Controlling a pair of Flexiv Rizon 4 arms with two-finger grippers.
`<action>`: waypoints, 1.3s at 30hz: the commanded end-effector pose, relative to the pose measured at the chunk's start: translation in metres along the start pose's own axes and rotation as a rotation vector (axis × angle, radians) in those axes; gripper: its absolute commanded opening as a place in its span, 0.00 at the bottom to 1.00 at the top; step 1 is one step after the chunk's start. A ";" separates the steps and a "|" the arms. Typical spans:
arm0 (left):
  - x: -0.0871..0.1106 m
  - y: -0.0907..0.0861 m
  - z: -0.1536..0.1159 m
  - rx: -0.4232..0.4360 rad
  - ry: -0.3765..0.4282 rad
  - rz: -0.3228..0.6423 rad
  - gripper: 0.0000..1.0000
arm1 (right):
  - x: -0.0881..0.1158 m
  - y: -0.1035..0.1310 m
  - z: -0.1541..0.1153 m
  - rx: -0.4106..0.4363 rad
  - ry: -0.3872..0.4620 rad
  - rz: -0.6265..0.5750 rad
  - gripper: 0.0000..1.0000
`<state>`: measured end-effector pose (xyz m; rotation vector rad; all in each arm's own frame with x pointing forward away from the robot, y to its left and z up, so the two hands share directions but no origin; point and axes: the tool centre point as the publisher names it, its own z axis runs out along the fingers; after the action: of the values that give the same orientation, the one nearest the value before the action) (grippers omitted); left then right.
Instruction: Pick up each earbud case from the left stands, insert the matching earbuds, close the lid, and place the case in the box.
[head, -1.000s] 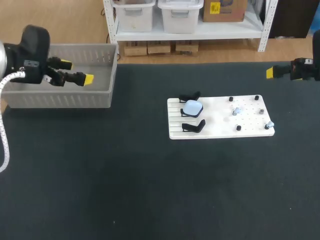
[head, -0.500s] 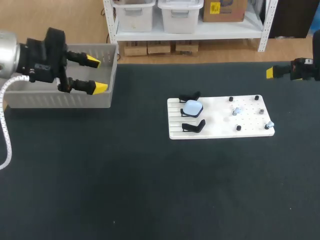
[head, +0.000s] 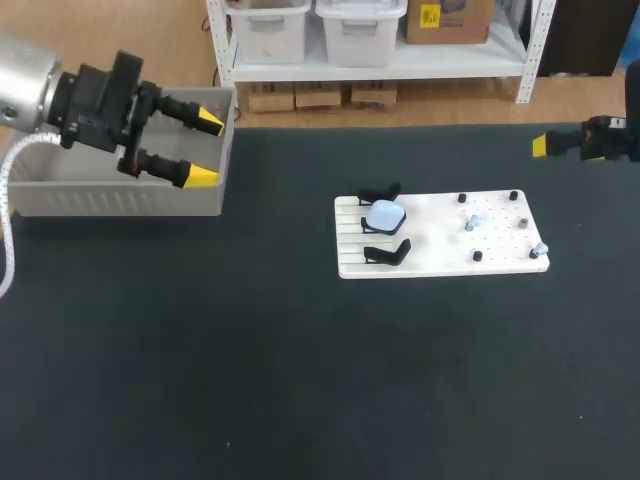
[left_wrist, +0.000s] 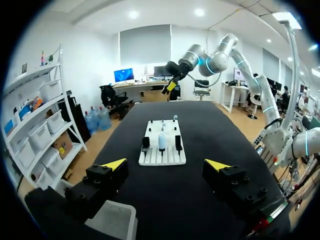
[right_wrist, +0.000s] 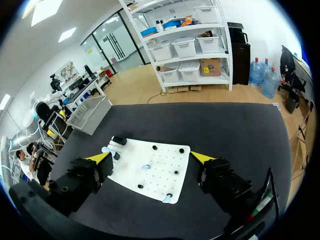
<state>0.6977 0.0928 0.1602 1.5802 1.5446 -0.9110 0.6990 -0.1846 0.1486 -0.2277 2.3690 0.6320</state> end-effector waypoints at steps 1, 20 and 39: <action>0.001 0.005 0.000 0.063 -0.001 0.002 1.00 | 0.000 0.000 0.000 0.002 0.001 0.000 1.00; 0.023 0.011 0.082 0.077 -0.035 -0.070 1.00 | 0.000 0.000 0.000 0.002 0.001 0.000 1.00; 0.018 0.003 0.152 0.089 -0.029 -0.087 1.00 | 0.000 0.000 0.000 0.002 0.001 0.000 1.00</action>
<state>0.7026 -0.0240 0.0773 1.5697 1.5841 -1.0645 0.6990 -0.1846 0.1486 -0.2277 2.3690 0.6320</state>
